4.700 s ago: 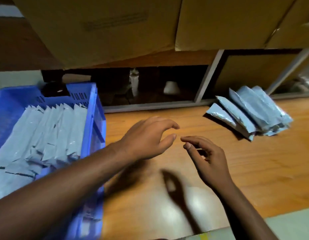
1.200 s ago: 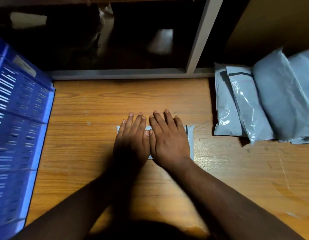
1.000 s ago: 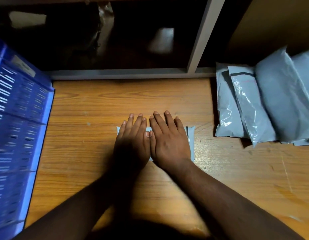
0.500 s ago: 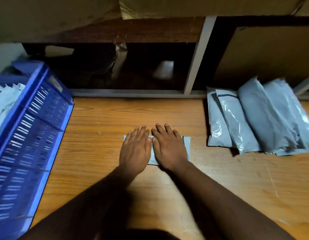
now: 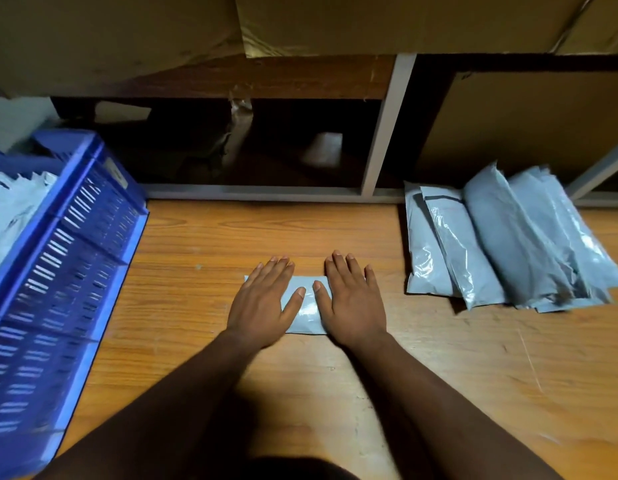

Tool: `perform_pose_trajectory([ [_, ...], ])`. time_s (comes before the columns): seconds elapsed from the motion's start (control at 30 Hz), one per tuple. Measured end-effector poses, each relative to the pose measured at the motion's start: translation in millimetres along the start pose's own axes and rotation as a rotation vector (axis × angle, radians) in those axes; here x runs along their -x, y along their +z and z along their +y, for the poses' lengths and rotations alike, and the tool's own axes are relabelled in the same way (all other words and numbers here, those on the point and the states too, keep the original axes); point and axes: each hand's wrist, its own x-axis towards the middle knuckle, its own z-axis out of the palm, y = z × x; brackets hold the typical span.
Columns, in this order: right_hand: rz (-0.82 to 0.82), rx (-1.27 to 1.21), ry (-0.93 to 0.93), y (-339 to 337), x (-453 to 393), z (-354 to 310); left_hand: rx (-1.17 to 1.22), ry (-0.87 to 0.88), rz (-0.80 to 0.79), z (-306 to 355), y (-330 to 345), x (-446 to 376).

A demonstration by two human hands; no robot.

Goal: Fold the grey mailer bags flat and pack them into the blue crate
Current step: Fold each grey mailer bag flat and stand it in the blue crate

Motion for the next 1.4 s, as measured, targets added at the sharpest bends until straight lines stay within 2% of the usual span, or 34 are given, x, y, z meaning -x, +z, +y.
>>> perform_pose_trajectory([
  [0.13,0.056,0.024,-0.012,4.1,-0.4,0.2,-0.015,-0.020,0.049,5.3,3.2,1.7],
  [0.37,0.033,0.100,-0.001,9.0,-3.3,-3.9,-0.042,0.039,0.189,2.3,19.2,0.3],
  [0.63,0.026,0.020,-0.021,7.2,-2.4,-1.3,-0.012,0.027,0.083,4.2,11.5,1.3],
  [0.7,0.024,-0.112,-0.020,-0.4,-1.5,1.0,0.102,0.018,0.063,2.8,6.0,1.7],
  [0.77,0.004,-0.275,-0.016,-12.5,-1.9,2.4,0.358,-0.019,0.065,-2.4,-4.6,3.5],
  [0.83,0.033,-0.273,-0.036,-23.0,0.2,2.4,0.531,-0.030,0.065,-9.7,-12.6,5.8],
  [0.9,0.092,-0.162,-0.114,-23.6,1.2,-2.8,0.461,0.032,0.109,-14.4,-14.1,8.7],
  [1.0,0.067,-0.039,-0.227,-8.3,1.9,-19.3,0.258,0.096,0.123,-13.6,-4.9,10.8],
  [1.1,0.039,-0.006,-0.213,8.6,2.4,-24.9,0.131,0.085,0.068,-8.4,4.3,10.9],
  [1.23,0.081,0.059,-0.208,17.8,2.6,-24.5,0.058,0.062,0.099,-3.5,8.2,10.3],
  [1.4,0.049,0.103,-0.212,21.9,-2.9,-26.7,-0.005,0.082,0.143,-1.1,14.4,7.3],
])
